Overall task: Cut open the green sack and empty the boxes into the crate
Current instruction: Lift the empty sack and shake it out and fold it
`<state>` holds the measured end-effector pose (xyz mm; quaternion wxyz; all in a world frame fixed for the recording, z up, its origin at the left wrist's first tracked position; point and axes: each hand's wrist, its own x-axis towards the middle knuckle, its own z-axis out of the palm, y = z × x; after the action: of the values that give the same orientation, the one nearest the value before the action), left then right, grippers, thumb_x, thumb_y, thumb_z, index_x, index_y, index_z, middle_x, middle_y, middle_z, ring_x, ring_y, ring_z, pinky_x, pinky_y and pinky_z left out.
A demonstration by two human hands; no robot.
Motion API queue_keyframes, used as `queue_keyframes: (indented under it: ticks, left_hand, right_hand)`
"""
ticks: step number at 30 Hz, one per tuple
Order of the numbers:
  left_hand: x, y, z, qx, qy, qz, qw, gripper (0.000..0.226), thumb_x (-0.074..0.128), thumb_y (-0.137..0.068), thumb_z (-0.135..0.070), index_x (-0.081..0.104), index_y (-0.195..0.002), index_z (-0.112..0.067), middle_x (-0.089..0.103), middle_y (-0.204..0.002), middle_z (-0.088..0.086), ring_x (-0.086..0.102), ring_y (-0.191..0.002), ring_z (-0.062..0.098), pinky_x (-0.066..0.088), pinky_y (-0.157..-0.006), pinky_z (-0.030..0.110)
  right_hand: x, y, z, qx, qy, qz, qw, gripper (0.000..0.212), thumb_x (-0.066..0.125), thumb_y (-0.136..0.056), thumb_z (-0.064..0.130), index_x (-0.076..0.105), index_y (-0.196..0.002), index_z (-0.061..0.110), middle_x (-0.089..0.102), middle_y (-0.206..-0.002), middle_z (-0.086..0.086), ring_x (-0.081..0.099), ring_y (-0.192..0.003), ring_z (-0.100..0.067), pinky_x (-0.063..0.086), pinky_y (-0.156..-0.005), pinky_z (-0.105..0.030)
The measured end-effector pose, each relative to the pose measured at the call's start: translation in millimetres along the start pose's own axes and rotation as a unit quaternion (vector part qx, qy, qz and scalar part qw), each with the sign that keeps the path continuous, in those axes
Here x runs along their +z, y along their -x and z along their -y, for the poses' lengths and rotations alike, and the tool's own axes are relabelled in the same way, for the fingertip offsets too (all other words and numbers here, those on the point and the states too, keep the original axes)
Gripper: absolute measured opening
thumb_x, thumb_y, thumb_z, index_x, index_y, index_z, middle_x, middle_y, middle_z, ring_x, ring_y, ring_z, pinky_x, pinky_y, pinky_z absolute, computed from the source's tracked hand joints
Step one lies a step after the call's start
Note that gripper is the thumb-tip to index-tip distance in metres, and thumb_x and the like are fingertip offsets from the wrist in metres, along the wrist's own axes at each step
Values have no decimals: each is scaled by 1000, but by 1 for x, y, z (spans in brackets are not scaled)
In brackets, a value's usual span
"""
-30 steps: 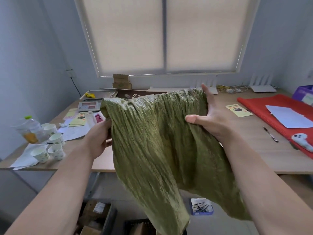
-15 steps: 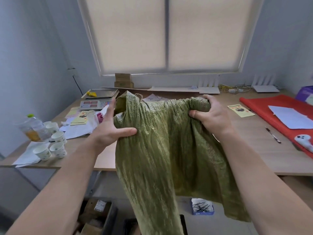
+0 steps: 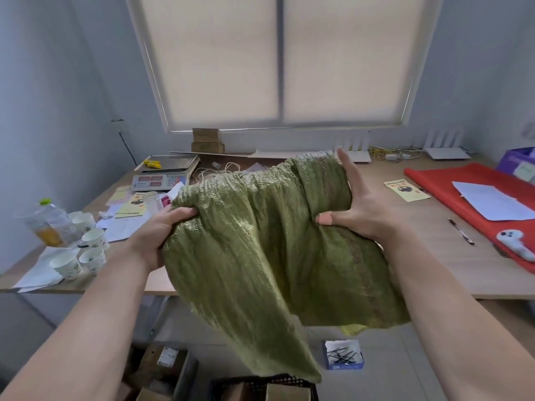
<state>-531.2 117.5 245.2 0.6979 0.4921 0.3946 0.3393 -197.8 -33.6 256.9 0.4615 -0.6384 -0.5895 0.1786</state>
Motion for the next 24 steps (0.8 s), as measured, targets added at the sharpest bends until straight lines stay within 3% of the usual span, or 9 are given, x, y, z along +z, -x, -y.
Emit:
queue_keyframes:
  ticks: [3, 5, 9, 11, 13, 15, 17, 20, 24]
  left_hand:
    - [-3, 3, 2, -65, 2, 27, 998, 24, 53, -93, -21, 70, -92, -4, 72, -66, 14, 70, -50, 24, 59, -48, 33]
    - [-4, 5, 3, -85, -9, 32, 996, 27, 53, -94, -21, 72, -85, -4, 71, -65, 15, 69, -48, 24, 58, -46, 33]
    - [-4, 9, 3, -81, -27, 32, 996, 29, 60, -85, -20, 63, -110, -5, 73, -70, 12, 71, -54, 22, 60, -51, 34]
    - [-6, 9, 2, -77, -27, 28, 996, 47, 66, -75, -23, 60, -118, -6, 73, -74, 13, 72, -56, 22, 60, -53, 35]
    - [-6, 10, 1, -78, -38, 16, 996, 55, 68, -71, -24, 59, -122, -6, 73, -76, 13, 71, -57, 22, 61, -54, 35]
    - [-4, 11, 1, -70, -57, 4, 996, 64, 72, -70, -23, 55, -130, -7, 73, -86, 15, 72, -60, 23, 61, -54, 35]
    - [-5, 7, 2, -35, -62, -19, 997, 86, 81, -69, -25, 40, -145, -15, 67, -115, 18, 73, -77, 26, 60, -59, 37]
    - [-2, 8, 2, 32, -52, -42, 997, 129, 94, -45, -46, 22, -151, -39, 48, -142, 10, 63, -113, 32, 57, -76, 44]
    - [4, 14, 3, 88, -141, 12, 986, 140, 96, -28, -52, 20, -145, -55, 48, -141, 7, 62, -116, 31, 55, -85, 45]
  right_hand:
    - [4, -1, 1, -12, 66, -58, 996, 112, 90, -69, 18, 23, -155, 41, 37, -142, 18, 36, -128, 3, 26, -104, -13]
    - [6, -5, 2, -14, 103, -75, 992, 88, 89, -70, 19, 46, -146, 31, 53, -132, 9, 47, -123, -10, 31, -96, -15]
    - [11, -10, -3, 3, 53, -109, 993, 40, 87, -72, 12, 67, -106, 21, 52, -113, -5, 57, -103, -21, 34, -76, 0]
    - [13, -10, -5, 9, 7, -112, 994, 36, 85, -74, 8, 65, -101, 21, 45, -124, -3, 53, -111, -16, 31, -84, 3]
    - [14, -7, -6, 20, -70, -97, 993, 40, 81, -78, 3, 63, -109, 21, 52, -126, 1, 55, -109, -7, 38, -91, -8]
    - [17, -3, -4, 22, -123, -83, 989, 37, 76, -81, -2, 59, -107, 20, 63, -97, 2, 60, -80, 2, 46, -76, -14]
    - [19, -2, -5, 21, -111, -98, 989, 32, 75, -83, -2, 56, -102, 16, 62, -82, 3, 57, -64, 5, 46, -65, -13]
    - [21, -4, -8, 36, -109, -143, 983, 38, 79, -82, 9, 56, -111, 19, 68, -90, 5, 63, -73, 5, 48, -70, -12]
    - [21, -6, -5, 72, -175, -158, 969, 47, 81, -80, 11, 58, -121, 14, 72, -101, -1, 70, -81, -5, 54, -73, -21]
